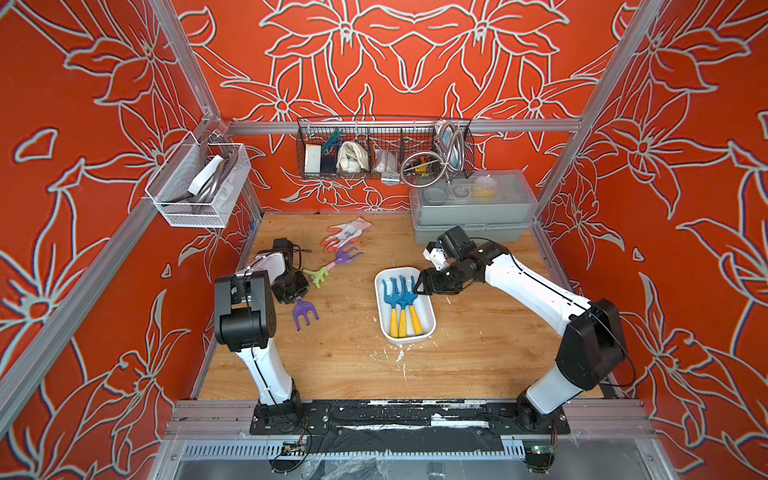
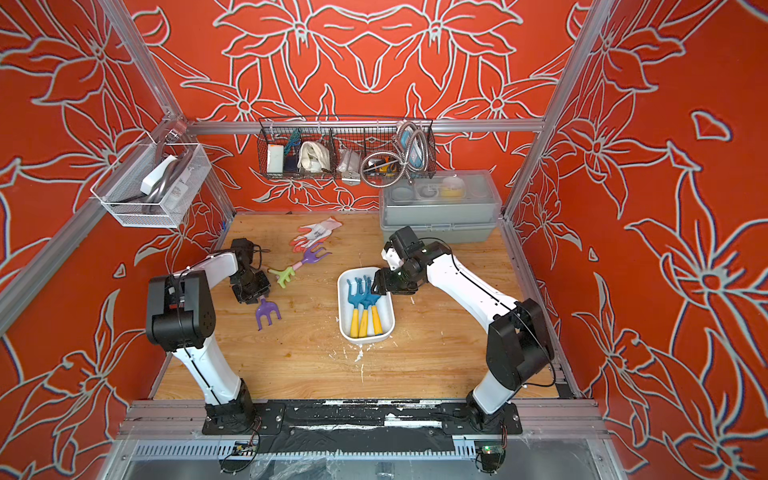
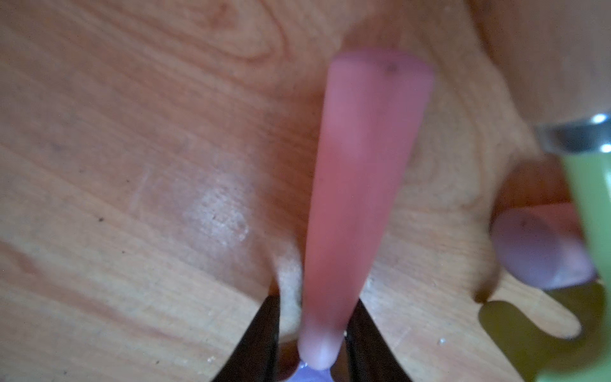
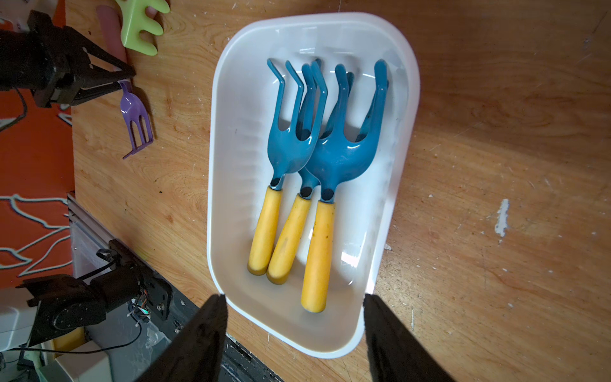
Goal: Put the rake into the storage box
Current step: Pick up the rake at the center of the board.
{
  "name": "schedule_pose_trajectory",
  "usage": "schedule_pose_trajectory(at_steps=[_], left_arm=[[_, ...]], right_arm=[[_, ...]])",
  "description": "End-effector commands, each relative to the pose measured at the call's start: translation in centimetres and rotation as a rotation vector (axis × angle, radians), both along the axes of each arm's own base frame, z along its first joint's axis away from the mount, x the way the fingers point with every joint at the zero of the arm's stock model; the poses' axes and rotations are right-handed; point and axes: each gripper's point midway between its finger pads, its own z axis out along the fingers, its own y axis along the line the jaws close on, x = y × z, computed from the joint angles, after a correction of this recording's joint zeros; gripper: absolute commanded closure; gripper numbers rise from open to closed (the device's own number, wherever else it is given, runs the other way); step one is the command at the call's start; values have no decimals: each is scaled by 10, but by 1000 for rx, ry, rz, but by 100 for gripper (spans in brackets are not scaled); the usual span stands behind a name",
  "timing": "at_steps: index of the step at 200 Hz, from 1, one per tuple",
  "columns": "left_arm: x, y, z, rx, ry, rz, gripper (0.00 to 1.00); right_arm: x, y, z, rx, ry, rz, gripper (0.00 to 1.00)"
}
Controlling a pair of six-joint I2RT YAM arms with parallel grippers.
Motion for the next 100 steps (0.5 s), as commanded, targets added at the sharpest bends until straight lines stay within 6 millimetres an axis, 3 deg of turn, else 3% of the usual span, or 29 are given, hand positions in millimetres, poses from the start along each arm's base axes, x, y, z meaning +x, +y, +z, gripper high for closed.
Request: schedule_pose_trajectory(at_steps=[1, 60, 100], left_arm=[[-6, 3, -3, 2, 15, 5, 69], [-22, 1, 1, 3, 7, 39, 85], [-27, -4, 16, -12, -38, 67, 97]], right_arm=[[0, 0, 6, 0, 2, 18, 34], [-4, -3, 9, -3, -10, 22, 34], [-8, -9, 12, -9, -26, 16, 34]])
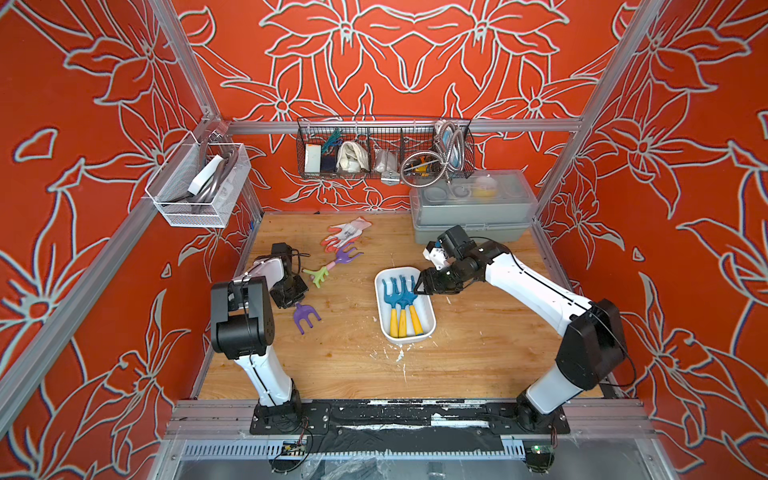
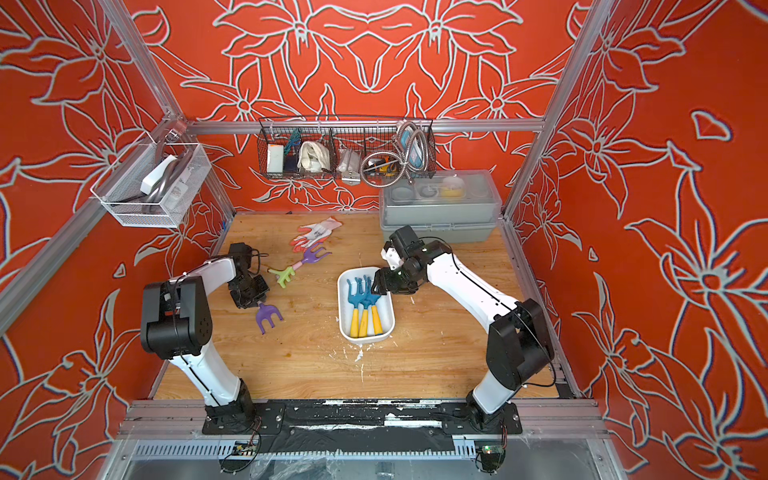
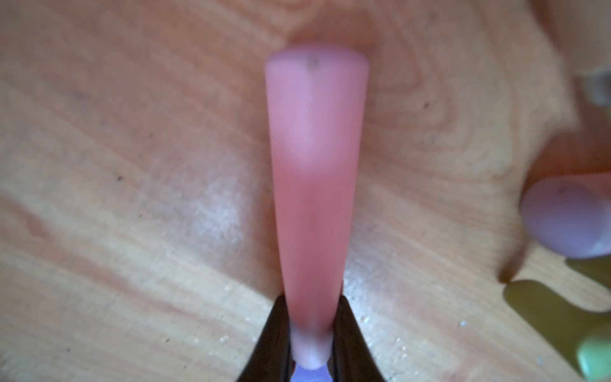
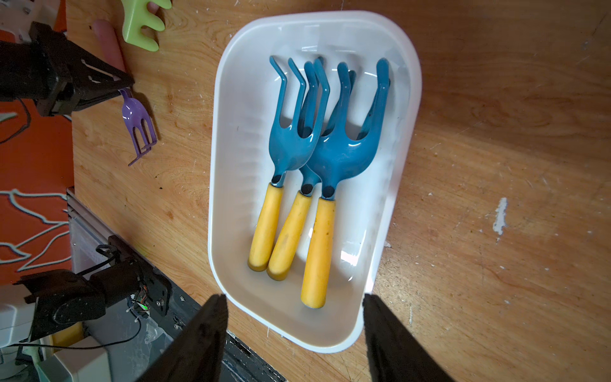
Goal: Put the rake into the storage box
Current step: Pick up the rake at the center of the board.
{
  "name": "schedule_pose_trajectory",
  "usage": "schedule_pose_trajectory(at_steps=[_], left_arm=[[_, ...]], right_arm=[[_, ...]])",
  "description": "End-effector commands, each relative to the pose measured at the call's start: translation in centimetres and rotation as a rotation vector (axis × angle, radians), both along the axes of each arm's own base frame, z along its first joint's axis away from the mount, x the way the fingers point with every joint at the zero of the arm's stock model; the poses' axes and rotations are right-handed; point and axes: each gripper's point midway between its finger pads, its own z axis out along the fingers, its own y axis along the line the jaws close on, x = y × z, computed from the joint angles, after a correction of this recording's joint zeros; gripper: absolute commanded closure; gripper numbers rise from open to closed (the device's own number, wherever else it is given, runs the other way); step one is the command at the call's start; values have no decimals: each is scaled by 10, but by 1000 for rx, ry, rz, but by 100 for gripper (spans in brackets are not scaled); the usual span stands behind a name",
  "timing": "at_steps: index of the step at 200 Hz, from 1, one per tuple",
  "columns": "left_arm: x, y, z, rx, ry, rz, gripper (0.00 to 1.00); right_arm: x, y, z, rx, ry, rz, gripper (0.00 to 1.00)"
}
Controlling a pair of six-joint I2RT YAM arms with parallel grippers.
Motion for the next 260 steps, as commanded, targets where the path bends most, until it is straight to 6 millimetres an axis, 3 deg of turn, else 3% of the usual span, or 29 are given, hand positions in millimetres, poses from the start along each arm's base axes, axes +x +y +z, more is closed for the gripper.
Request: schedule_pose_trajectory(at_steps=[1, 54, 109, 167, 260], left_arm=[[-7, -2, 17, -11, -30, 34, 97], [-13, -21, 63, -76, -222, 101, 99], [-31, -62, 92, -107, -294, 0, 98], [-30, -118, 121, -174, -347, -169, 96], [-19, -227, 157, -296, -399, -375, 94]], right_arm=[[-7, -8, 8, -8, -20, 6, 34], [-16, -22, 10, -24, -43, -18, 35], [-27, -31, 5, -22, -44, -43, 34], [-34, -38, 2, -22, -39, -69, 36], [-32, -45, 4, -32, -40, -90, 36]])
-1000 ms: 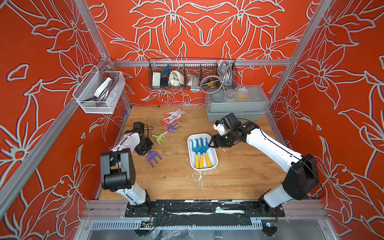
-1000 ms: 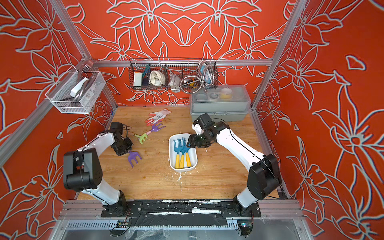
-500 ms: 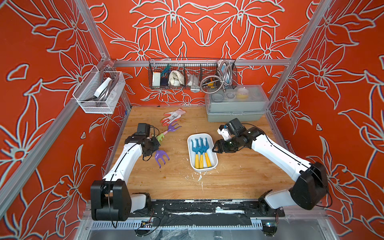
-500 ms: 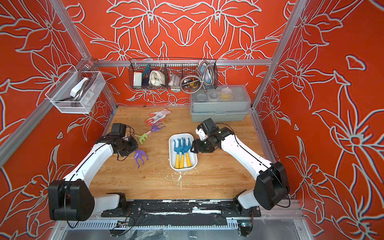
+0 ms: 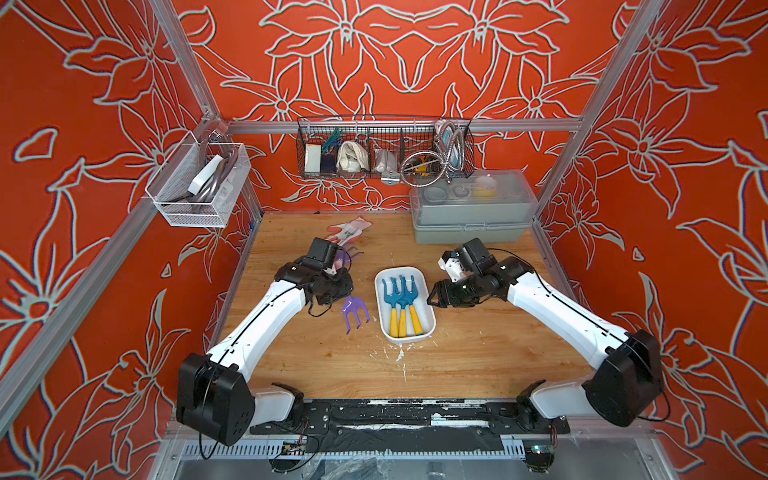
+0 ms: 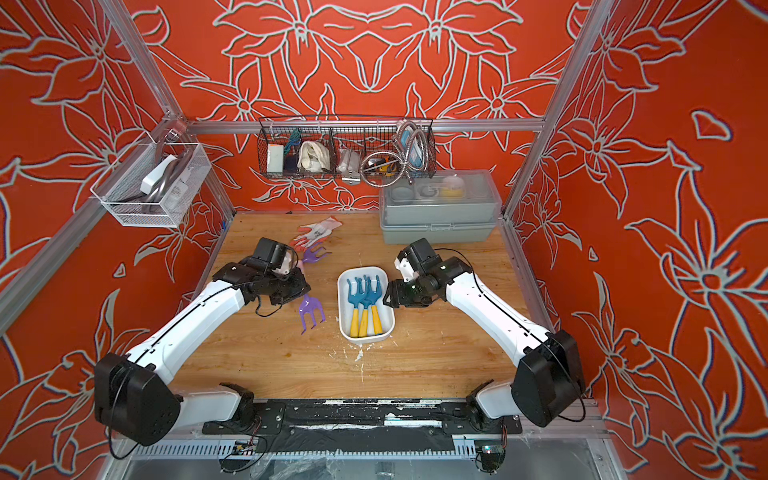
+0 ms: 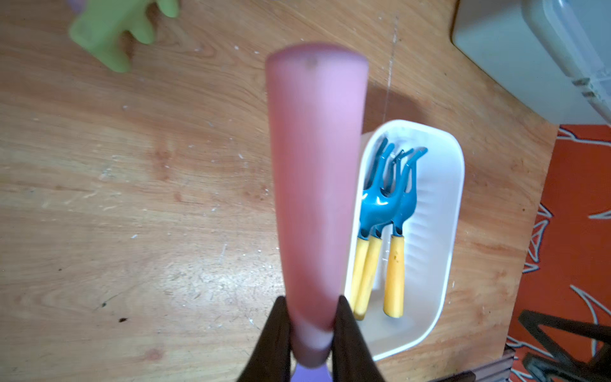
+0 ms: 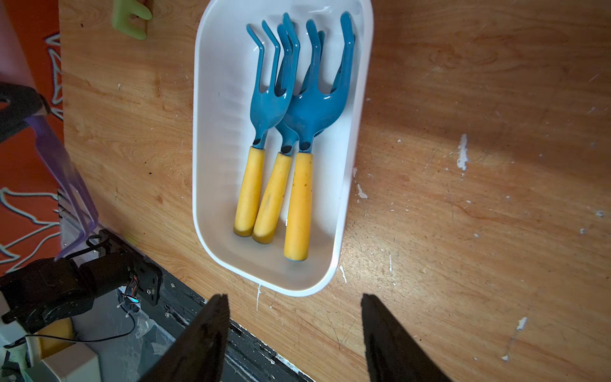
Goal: Put the rake into the storage box
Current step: Pick up the rake at the center of the board, then place the rake in the storage box.
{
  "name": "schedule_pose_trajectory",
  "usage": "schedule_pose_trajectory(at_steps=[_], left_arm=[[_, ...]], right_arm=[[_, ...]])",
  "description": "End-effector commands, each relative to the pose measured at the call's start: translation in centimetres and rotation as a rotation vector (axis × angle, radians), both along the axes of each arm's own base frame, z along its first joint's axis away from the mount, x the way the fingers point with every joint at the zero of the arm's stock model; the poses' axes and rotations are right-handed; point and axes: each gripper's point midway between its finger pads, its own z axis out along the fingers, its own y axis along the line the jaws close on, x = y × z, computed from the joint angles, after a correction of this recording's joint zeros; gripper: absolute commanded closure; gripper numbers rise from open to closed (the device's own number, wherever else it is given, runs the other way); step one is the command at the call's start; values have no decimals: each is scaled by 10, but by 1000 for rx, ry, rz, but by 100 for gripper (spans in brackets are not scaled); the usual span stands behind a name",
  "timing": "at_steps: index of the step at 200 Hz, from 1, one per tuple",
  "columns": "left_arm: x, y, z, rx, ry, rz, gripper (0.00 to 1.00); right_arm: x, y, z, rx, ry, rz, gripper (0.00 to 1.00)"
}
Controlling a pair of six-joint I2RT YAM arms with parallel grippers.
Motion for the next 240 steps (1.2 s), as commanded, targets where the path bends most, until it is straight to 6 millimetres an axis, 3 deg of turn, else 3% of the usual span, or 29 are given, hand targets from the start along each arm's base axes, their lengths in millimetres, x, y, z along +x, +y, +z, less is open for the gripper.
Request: schedule_pose_trajectory(at_steps=[1, 29, 66, 131, 180, 240], left_arm=[[6, -23, 11, -39, -14, -14, 94], [7, -56, 10, -66, -5, -63, 94], [7, -96, -5, -93, 32, -116, 95], [18, -151, -21, -102, 67, -195, 95], [25, -175, -35, -88, 88, -222, 94], [27, -180, -45, -43, 98, -250, 85]], right_arm=[[2, -8, 2, -20, -14, -25, 36], [6, -16, 4, -23, -19, -41, 36], [7, -26, 7, -23, -22, -63, 35], [1, -35, 7, -27, -23, -79, 35], [-2, -42, 9, -35, -27, -85, 35], [-8, -48, 8, -38, -25, -96, 34]])
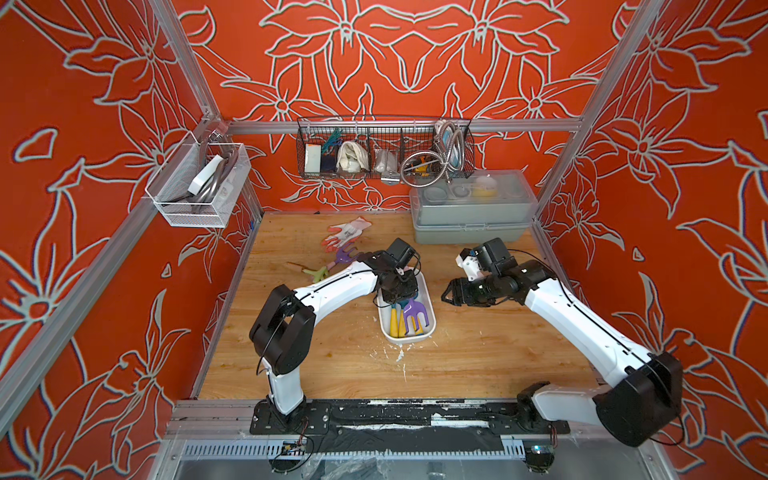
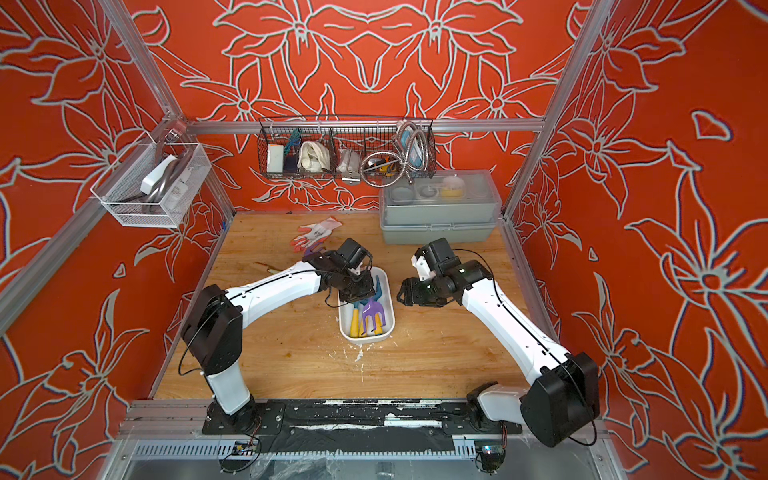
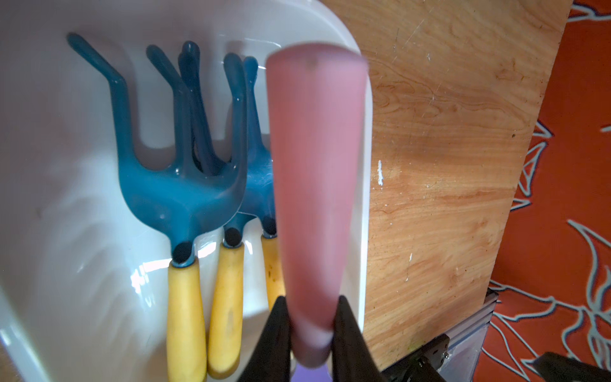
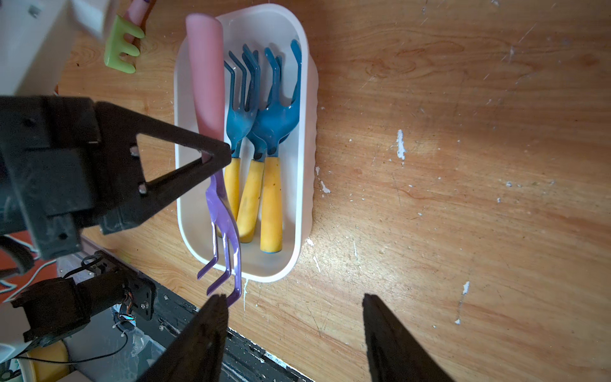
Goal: Put the rake into the storage box
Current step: Place the rake in the storage box.
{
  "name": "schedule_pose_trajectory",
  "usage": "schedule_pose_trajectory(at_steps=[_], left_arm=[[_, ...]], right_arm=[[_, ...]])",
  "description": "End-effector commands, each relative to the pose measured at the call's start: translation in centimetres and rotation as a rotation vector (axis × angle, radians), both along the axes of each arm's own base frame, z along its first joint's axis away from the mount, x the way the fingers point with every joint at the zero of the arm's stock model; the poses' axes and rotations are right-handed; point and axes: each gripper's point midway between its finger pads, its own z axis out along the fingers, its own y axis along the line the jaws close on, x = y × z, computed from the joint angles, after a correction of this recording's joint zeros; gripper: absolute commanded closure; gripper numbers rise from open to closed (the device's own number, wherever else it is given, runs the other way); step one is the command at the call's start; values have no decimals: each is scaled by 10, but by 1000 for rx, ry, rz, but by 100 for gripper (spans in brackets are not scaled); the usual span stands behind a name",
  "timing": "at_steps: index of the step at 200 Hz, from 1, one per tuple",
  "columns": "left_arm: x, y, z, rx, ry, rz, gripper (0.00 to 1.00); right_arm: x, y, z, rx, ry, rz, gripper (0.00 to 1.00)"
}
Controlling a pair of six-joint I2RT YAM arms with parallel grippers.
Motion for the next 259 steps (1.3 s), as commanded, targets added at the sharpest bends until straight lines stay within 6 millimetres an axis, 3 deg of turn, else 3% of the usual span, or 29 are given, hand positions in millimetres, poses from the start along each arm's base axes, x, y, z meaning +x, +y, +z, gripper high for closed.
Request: schedule_pose_trajectory(at_steps=[1, 22, 48, 105, 151, 203, 259], left_arm=[[1, -6, 3, 16, -18, -29, 84], [2, -3, 4, 43, -29, -37, 75], [5, 1, 12, 80, -58, -58, 55], [12, 17, 52, 123, -183, -58, 54], [13, 37, 61, 144, -205, -27, 55], [21, 87, 64, 128, -190, 102, 56], [33, 169, 52, 109, -117, 368, 56]], right_arm=[[-8, -9, -5, -26, 14, -3, 34], [-8, -9, -5, -25, 16, -3, 34], [-8, -9, -6, -21, 20, -6, 34], [-5, -6, -6, -10, 19, -9, 34], [-1, -7, -4, -24, 9, -1, 35], [1, -11, -1, -58, -8, 12, 36], [12, -3, 6, -53, -18, 29, 38]])
